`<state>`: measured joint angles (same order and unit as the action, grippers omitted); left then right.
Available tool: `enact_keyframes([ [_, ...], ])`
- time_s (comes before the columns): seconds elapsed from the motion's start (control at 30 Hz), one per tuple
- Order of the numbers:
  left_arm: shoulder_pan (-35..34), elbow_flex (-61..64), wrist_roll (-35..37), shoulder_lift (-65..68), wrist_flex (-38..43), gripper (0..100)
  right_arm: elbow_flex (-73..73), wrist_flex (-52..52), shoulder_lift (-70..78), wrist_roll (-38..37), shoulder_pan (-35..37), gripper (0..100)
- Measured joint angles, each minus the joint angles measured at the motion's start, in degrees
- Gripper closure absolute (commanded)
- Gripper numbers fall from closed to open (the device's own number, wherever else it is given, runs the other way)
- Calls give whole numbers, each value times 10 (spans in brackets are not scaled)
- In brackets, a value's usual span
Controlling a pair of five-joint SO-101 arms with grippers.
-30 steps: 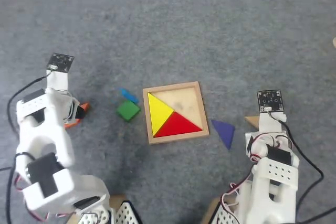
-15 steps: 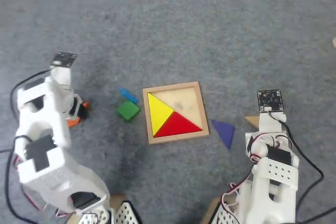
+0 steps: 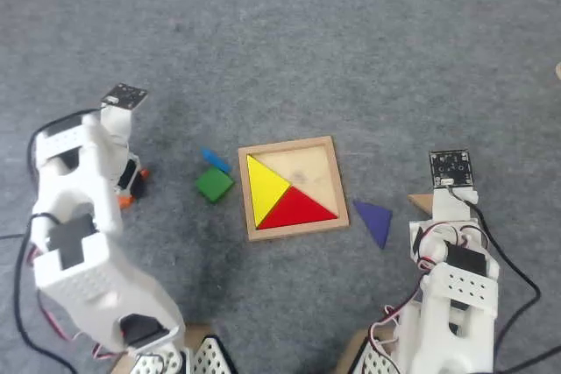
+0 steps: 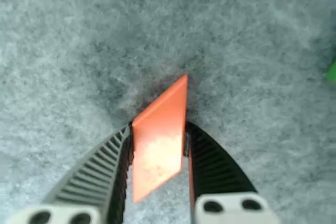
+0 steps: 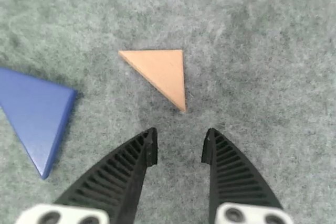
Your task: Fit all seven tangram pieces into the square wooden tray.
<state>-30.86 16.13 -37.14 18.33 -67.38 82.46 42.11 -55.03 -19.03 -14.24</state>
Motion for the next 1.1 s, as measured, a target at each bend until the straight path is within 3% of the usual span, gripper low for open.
enact_keyframes([
  [0.23, 84, -90, 4, -36, -84, 989, 0, 0, 0, 0, 0, 844],
  [0.53, 310, -99, -38, -109, -135, 989, 0, 0, 0, 0, 0, 844],
  [0.77, 461, -99, -153, -71, -133, 988, 0, 0, 0, 0, -1, 844],
  [1.1, 547, -99, -265, 2, -86, 988, 0, 0, 0, 0, 3, 844],
])
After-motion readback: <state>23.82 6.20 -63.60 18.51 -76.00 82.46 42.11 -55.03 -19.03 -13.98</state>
